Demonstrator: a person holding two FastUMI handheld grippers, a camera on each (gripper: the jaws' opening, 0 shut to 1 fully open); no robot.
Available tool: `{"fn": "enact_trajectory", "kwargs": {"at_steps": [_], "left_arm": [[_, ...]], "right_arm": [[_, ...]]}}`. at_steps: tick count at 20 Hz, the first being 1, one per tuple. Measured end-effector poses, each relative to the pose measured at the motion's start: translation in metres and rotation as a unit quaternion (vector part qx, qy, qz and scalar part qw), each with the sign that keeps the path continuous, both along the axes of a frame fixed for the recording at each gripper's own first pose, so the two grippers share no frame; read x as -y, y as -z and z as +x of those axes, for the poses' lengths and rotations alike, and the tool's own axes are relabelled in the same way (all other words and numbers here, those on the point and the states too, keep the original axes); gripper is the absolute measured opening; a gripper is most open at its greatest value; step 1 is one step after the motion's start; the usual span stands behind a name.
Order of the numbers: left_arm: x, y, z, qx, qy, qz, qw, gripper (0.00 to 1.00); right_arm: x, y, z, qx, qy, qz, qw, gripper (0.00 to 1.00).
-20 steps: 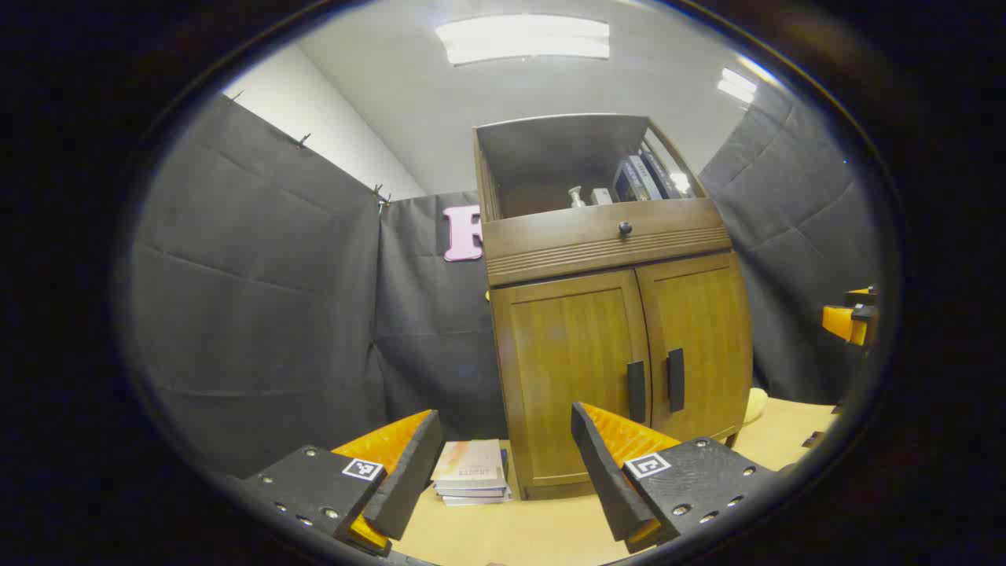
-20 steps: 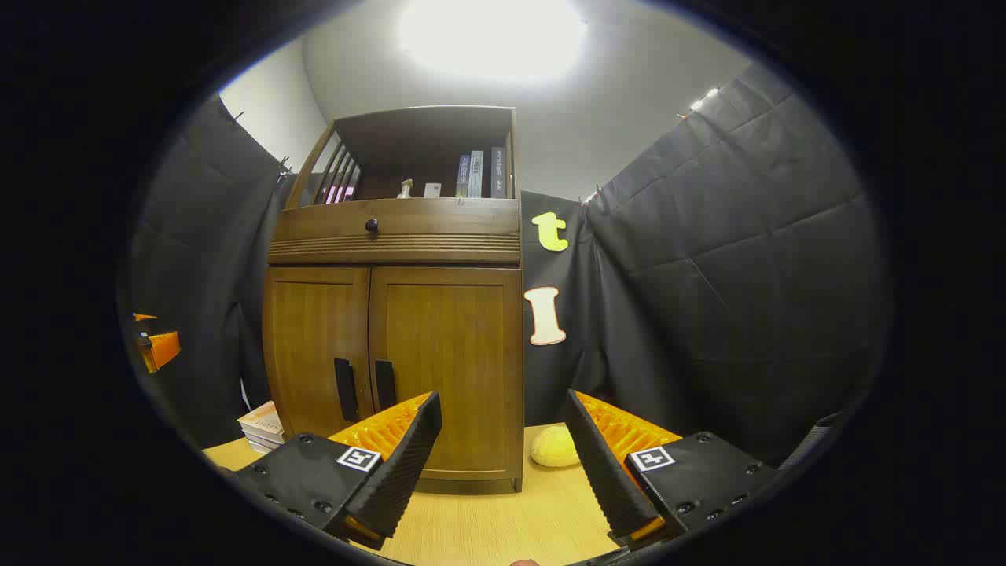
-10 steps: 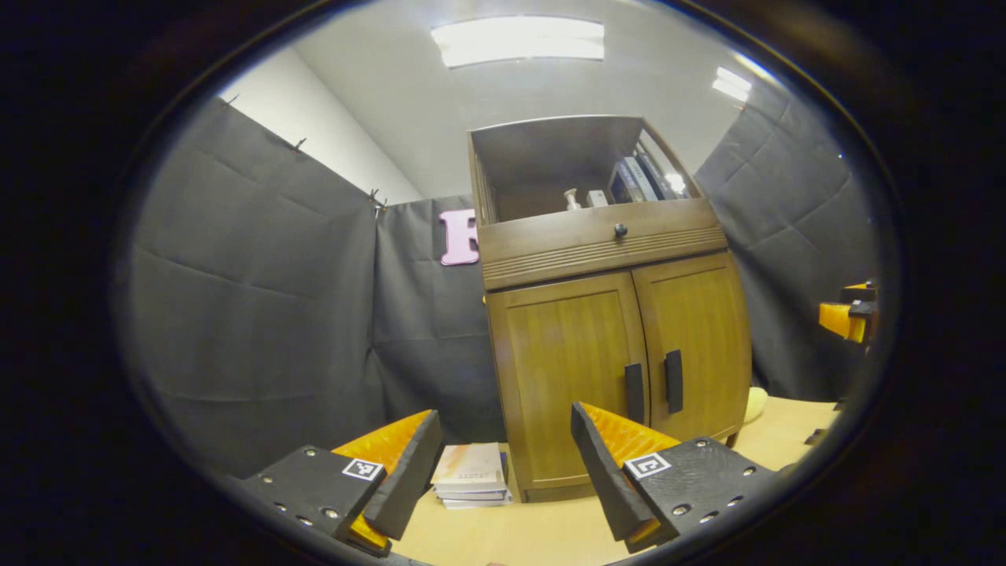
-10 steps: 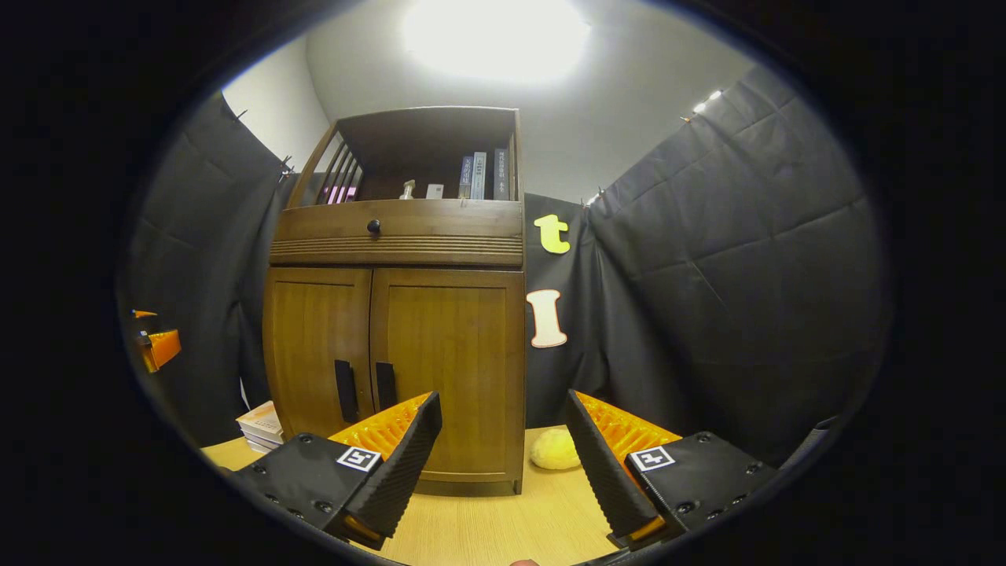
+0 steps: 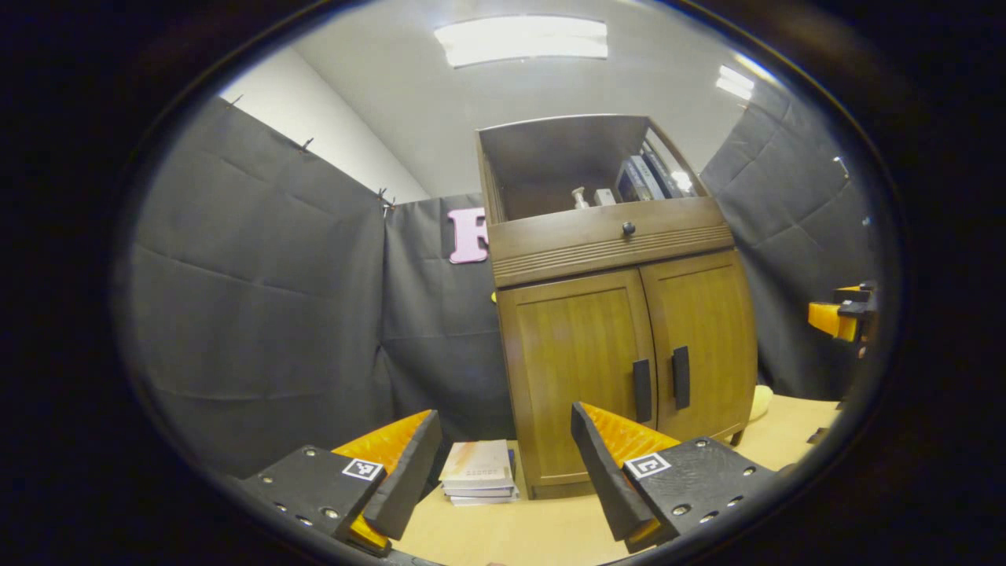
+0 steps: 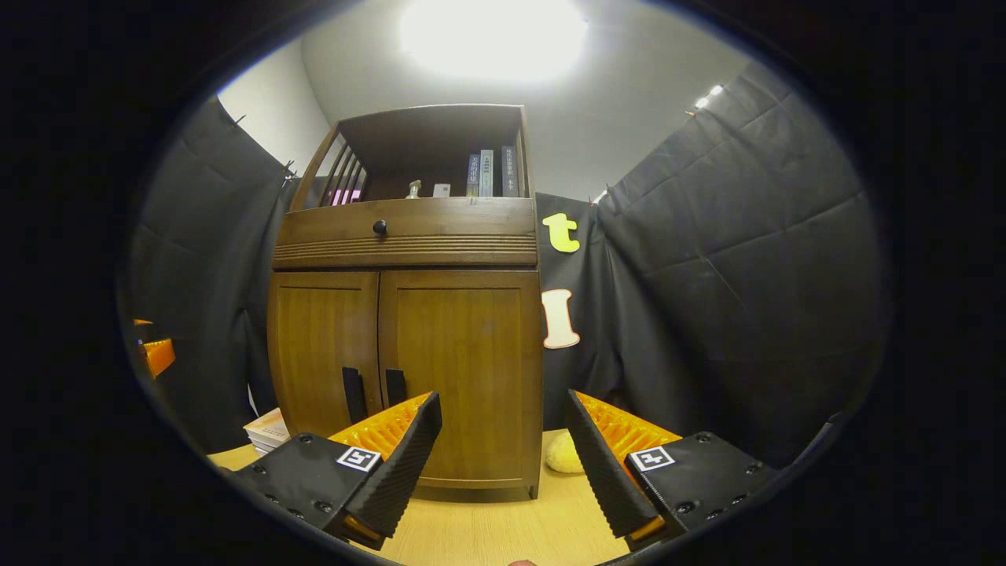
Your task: Open the right door of the double-door shoe cabinet with the right hand, and open the left door with the left hand.
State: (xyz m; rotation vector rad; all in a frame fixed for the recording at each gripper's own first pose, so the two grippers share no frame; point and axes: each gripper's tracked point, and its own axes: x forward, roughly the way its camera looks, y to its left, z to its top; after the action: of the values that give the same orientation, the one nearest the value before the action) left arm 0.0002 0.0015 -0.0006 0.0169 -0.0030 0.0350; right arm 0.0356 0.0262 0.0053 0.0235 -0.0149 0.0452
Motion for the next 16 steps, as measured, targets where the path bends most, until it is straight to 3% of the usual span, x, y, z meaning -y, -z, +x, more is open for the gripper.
{"fn": "enact_trajectory", "kwargs": {"at_steps": [16], "left_arm": [[-0.012, 0.0, 0.011, -0.014, -0.096, 0.014, 0.995, 0.96]], "right_arm": [[-0.088, 0.019, 0.103, -0.007, -0.071, 0.023, 0.997, 0.99]]}}
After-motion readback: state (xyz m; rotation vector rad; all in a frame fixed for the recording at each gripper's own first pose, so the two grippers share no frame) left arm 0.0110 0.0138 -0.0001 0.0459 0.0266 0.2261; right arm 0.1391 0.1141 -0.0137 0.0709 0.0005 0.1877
